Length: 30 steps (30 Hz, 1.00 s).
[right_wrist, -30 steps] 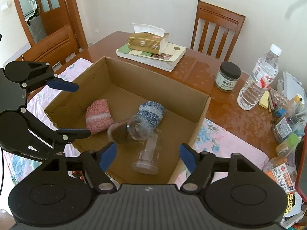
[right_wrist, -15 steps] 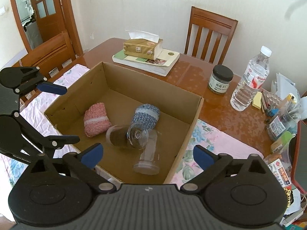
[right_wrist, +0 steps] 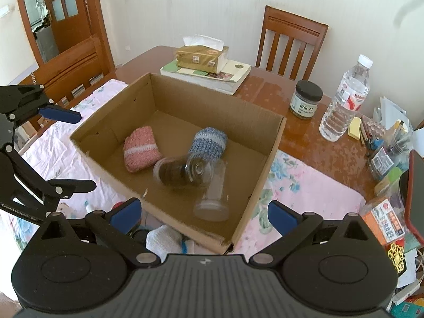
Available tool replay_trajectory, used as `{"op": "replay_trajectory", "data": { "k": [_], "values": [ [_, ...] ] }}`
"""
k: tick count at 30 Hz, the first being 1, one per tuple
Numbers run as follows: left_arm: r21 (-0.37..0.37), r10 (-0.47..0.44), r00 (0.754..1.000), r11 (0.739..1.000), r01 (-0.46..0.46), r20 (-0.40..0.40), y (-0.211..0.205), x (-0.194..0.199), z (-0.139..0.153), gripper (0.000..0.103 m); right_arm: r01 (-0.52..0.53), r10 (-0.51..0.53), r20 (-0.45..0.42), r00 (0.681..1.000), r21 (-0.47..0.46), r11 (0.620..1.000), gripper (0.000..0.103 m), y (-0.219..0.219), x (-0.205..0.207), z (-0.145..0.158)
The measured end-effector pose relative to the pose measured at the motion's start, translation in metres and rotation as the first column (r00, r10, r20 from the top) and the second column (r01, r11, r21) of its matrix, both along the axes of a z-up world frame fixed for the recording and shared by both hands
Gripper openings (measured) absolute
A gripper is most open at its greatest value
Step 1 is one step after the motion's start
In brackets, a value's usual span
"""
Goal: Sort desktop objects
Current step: 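Move both tools back toward the remaining items on the table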
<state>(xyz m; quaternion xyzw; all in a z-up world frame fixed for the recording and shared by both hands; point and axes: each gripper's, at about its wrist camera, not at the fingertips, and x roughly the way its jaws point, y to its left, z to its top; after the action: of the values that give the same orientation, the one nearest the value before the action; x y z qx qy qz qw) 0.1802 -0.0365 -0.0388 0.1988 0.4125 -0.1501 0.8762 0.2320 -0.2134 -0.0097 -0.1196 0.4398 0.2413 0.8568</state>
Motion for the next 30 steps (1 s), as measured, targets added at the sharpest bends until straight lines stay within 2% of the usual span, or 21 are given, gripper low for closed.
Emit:
{"op": "replay_trajectory", "data": {
  "k": [12,24,30],
  "values": [
    [-0.016,0.034,0.999,0.999,-0.034,0.014,0.013,-0.041,-0.003,0.091,0.011,-0.011,0.005,1.000,0.031,0.999,0.103,-0.009,-0.040,-0.008],
    [-0.041,0.158,0.987,0.987,-0.157,0.013,0.039,-0.082,-0.031,0.091,0.035,-0.035,0.047,0.998,0.003,0.999,0.103,-0.006,-0.092,-0.033],
    [-0.032,0.196,0.981,0.980,-0.196,0.005,0.046,-0.092,-0.048,0.091,0.043,-0.043,0.018,0.999,0.009,0.999,0.103,-0.003,-0.111,-0.044]
  ]
}}
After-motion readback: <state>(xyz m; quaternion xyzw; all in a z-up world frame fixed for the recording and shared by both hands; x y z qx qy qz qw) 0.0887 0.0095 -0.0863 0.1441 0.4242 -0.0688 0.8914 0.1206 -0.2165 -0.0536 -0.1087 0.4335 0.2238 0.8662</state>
